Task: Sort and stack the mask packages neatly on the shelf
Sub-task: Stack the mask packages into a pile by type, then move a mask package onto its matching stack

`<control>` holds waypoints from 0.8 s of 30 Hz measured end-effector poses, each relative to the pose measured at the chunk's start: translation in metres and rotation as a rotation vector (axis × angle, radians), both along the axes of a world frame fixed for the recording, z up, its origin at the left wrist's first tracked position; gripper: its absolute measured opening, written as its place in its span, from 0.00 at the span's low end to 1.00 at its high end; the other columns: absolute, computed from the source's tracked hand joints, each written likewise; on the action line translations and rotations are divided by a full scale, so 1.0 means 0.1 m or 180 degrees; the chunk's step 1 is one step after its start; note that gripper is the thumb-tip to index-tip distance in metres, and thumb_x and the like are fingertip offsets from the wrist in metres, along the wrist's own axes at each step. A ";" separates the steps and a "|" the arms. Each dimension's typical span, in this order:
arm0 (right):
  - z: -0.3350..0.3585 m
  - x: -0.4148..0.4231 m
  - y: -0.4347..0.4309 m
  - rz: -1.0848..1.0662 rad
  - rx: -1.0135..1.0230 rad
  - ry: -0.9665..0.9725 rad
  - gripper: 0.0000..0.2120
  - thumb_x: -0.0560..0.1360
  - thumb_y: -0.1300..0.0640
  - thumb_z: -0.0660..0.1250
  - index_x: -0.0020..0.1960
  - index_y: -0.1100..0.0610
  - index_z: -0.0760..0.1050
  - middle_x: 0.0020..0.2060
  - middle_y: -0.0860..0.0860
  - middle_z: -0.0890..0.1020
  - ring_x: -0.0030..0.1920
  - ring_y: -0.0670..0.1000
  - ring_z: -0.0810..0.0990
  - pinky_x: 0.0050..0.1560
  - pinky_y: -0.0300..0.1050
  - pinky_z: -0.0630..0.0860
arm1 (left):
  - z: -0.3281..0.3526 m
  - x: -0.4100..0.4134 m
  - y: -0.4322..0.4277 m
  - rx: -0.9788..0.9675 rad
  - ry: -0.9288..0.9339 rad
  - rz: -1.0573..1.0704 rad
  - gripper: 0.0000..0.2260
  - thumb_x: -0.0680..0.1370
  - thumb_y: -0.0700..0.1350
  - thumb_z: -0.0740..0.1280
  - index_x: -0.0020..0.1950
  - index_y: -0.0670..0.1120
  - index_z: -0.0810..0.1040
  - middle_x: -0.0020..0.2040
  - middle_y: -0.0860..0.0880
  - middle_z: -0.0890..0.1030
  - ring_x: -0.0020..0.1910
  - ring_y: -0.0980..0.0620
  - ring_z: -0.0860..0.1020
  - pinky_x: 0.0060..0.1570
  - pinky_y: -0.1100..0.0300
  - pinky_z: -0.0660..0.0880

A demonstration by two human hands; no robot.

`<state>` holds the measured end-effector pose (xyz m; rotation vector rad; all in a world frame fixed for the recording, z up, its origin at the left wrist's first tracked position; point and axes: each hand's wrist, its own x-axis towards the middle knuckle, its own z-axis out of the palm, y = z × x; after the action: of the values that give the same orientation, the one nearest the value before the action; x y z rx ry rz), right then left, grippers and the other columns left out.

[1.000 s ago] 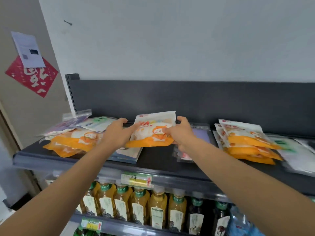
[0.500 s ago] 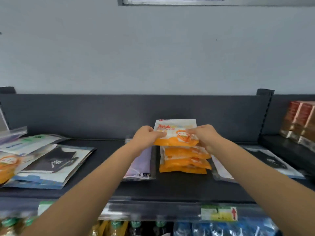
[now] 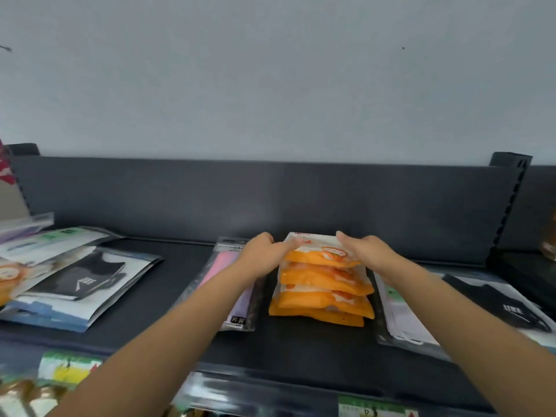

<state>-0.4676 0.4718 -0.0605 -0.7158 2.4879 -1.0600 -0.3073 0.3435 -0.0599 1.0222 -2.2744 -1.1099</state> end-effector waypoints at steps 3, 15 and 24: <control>0.21 0.13 -0.05 -0.0142 0.0397 0.0869 0.41 0.73 0.28 0.46 0.70 0.58 0.68 0.68 0.57 0.72 0.67 0.62 0.69 0.66 0.58 0.67 | 0.04 0.18 -0.11 0.0041 0.0096 0.0052 0.34 0.73 0.66 0.65 0.67 0.42 0.71 0.62 0.46 0.75 0.60 0.47 0.74 0.53 0.54 0.70; 0.63 2.57 -1.42 0.1212 -0.0206 0.1161 0.27 0.76 0.34 0.51 0.37 0.57 0.70 0.37 0.50 0.74 0.43 0.56 0.74 0.39 0.46 0.69 | 0.22 2.33 -1.24 -0.0252 0.0293 0.0704 0.35 0.72 0.67 0.64 0.69 0.42 0.71 0.66 0.46 0.75 0.62 0.46 0.74 0.55 0.52 0.71; 0.31 3.75 -2.64 0.1210 -0.0699 -0.0950 0.34 0.76 0.38 0.61 0.72 0.59 0.64 0.65 0.54 0.71 0.58 0.56 0.73 0.56 0.50 0.76 | 0.19 4.18 -2.33 -0.0313 0.0236 0.1148 0.28 0.76 0.63 0.63 0.66 0.43 0.72 0.60 0.46 0.75 0.59 0.46 0.73 0.54 0.54 0.67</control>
<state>-0.0922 0.2076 -0.0290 -0.9678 1.9092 -1.1997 0.1111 0.1105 -0.0408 1.2653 -1.9635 -0.8616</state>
